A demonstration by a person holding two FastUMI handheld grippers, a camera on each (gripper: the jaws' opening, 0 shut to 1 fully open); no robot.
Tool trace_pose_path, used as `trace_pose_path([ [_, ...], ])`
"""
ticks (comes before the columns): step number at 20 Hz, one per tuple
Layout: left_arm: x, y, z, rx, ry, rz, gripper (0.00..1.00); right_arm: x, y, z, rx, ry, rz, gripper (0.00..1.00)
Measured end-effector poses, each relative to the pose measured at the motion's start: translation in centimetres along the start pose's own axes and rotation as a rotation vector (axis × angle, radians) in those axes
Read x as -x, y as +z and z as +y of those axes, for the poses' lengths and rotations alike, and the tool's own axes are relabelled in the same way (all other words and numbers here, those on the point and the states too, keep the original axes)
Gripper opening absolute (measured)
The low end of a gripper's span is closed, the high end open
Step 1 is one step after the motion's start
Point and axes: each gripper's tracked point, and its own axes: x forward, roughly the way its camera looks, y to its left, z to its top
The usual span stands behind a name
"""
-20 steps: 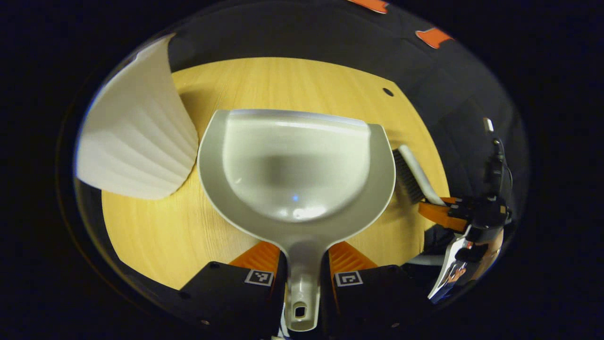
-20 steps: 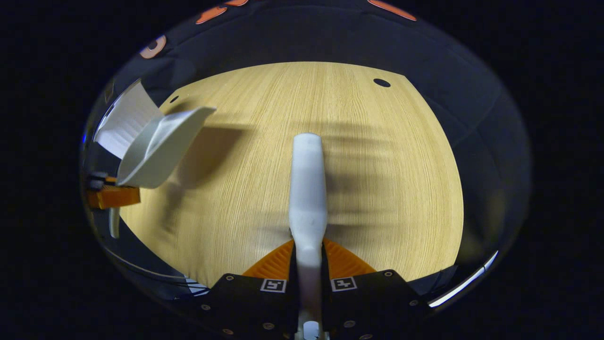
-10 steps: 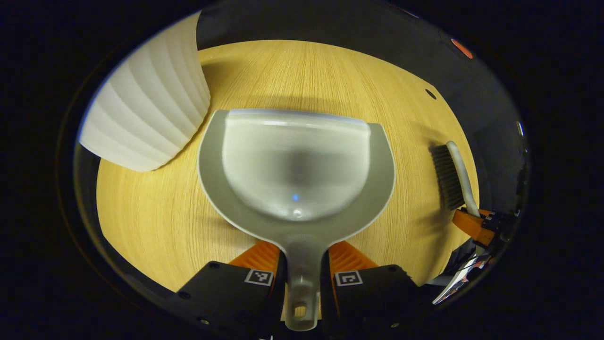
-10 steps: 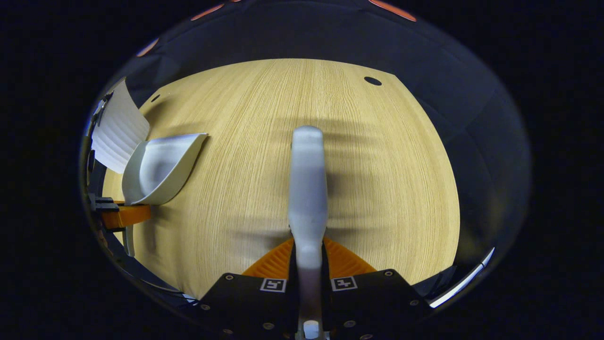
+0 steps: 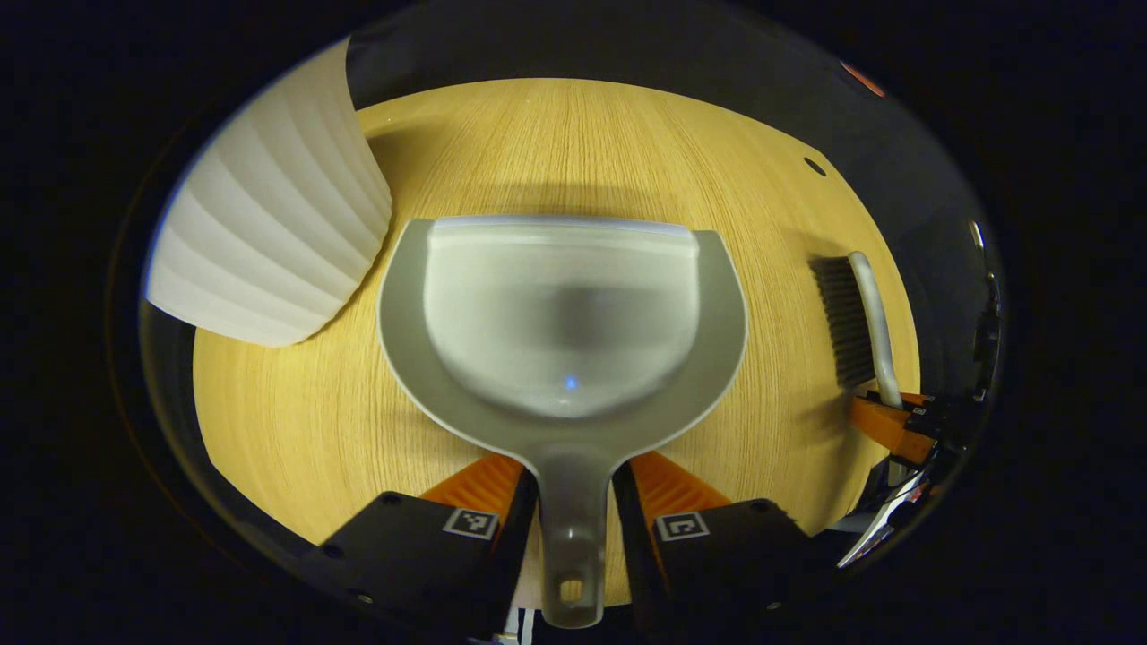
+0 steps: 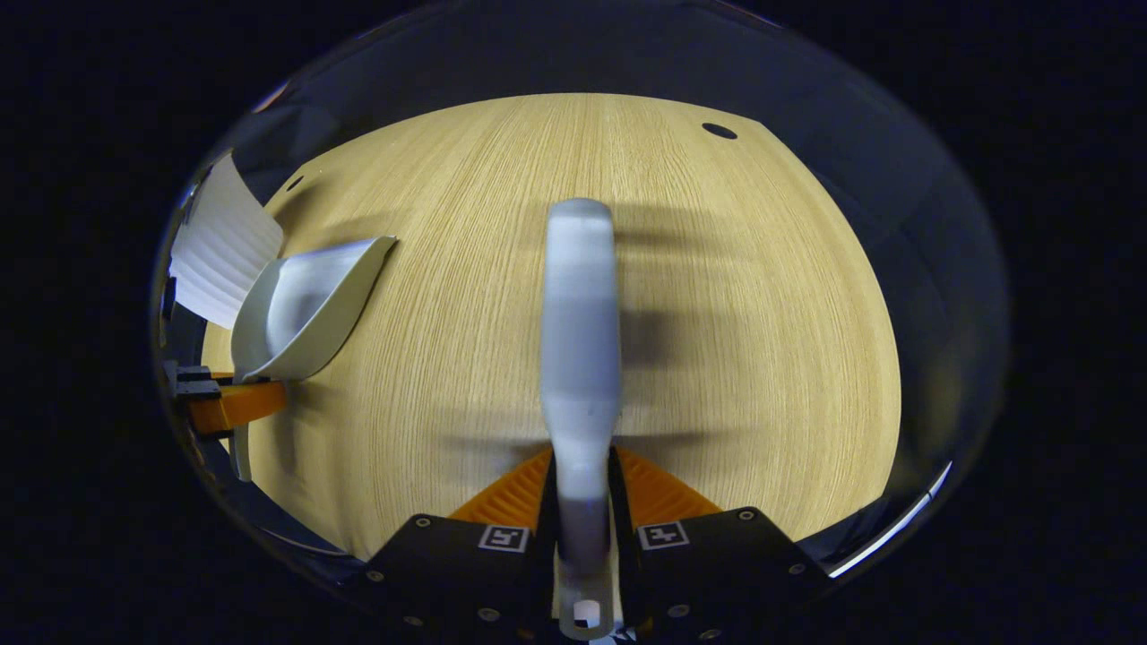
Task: Pick up the small broom and dustpan from the desktop, sweep the trash into the dustpan with the broom, and then empty the trash into the garbage bin.
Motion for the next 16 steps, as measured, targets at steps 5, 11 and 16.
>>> trace_pose_path([
  [5,1.5,2.2,0.6,0.003,0.008,-0.028,1.0,0.7,0.1,0.5,-0.017,0.027,-0.024,0.96],
  [11,10.0,10.4,1.5,-0.095,0.059,-0.317,1.0,8.1,5.1,0.3,-0.087,0.064,-0.237,0.96],
  [16,23.7,20.9,7.5,-0.116,-0.008,-0.64,0.99,19.1,12.9,1.2,-0.073,0.093,-0.625,0.96],
])
